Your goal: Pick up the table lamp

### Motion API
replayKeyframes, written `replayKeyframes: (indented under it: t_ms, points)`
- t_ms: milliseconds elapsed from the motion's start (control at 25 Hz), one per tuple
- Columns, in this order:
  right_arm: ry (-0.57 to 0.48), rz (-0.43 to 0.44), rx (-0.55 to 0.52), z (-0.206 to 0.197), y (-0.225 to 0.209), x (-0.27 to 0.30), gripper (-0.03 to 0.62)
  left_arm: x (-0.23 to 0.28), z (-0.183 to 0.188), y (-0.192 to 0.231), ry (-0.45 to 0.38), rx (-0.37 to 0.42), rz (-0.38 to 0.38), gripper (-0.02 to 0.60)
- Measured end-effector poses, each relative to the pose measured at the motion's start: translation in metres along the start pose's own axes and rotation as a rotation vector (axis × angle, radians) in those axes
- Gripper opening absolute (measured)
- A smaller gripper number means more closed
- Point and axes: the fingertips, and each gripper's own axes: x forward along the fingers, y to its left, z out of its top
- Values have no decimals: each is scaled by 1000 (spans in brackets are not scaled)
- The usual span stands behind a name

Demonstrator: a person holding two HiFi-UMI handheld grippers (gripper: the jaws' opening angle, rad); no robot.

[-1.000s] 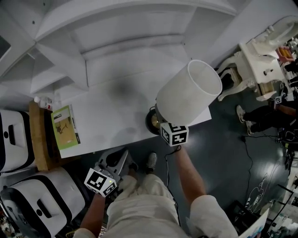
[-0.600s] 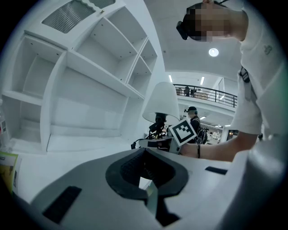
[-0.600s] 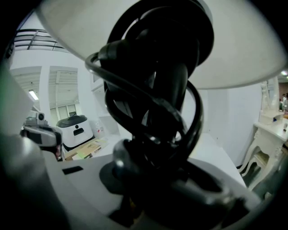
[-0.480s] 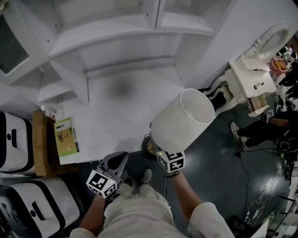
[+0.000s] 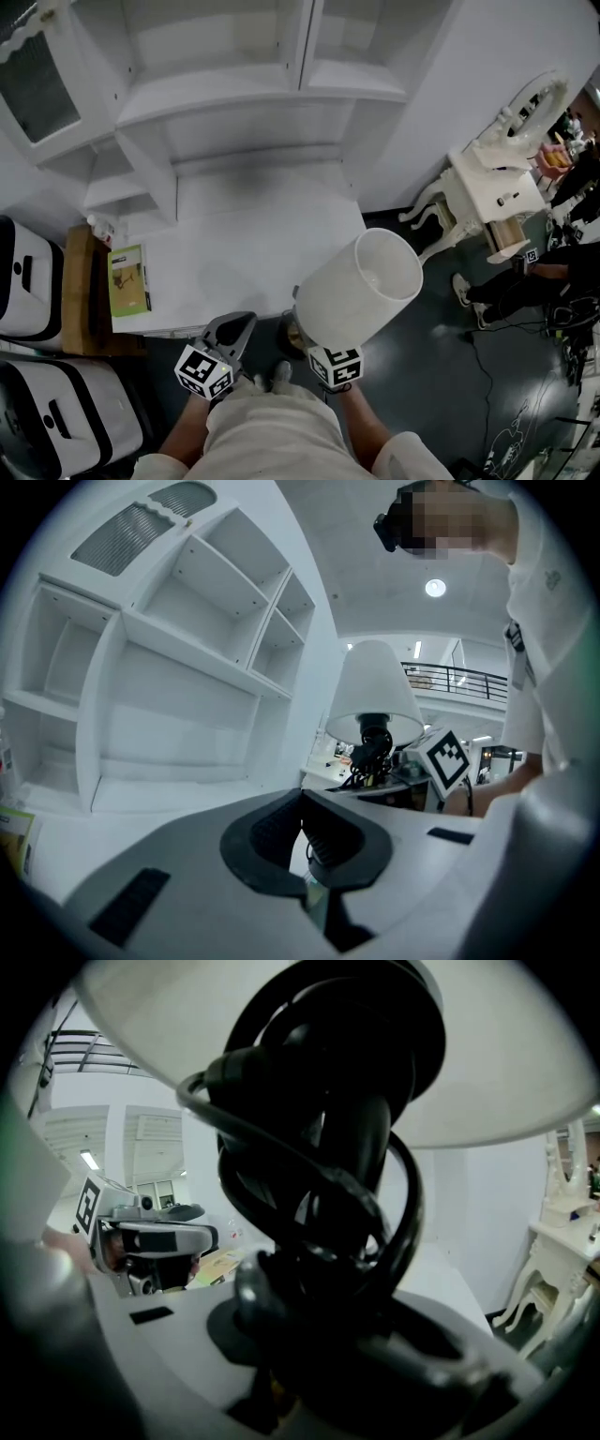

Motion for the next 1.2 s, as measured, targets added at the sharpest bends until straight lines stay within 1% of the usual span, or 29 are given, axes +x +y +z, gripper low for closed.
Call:
replayKeyframes:
  t_ms: [120, 320, 680, 920, 1120, 1200]
  points:
    - [-9, 9, -16, 0, 3, -14, 57, 0, 4, -7, -12, 8, 6, 9]
    - [-25, 10, -19, 0, 5, -31, 57, -1, 2, -17, -7, 11, 18, 9]
    - [-24, 25, 18, -5, 25, -34, 57, -24, 0, -11, -31, 5, 34, 9]
    - [-24, -3, 30, -5, 55, -38, 58, -59, 1, 1, -30, 10, 28, 9]
    - [-28, -2, 68, -5, 90, -37, 58, -99, 3, 14, -27, 38, 12, 9]
    - [-27, -9, 79, -5, 105, -37, 58, -113, 0, 16, -14, 51, -3, 9]
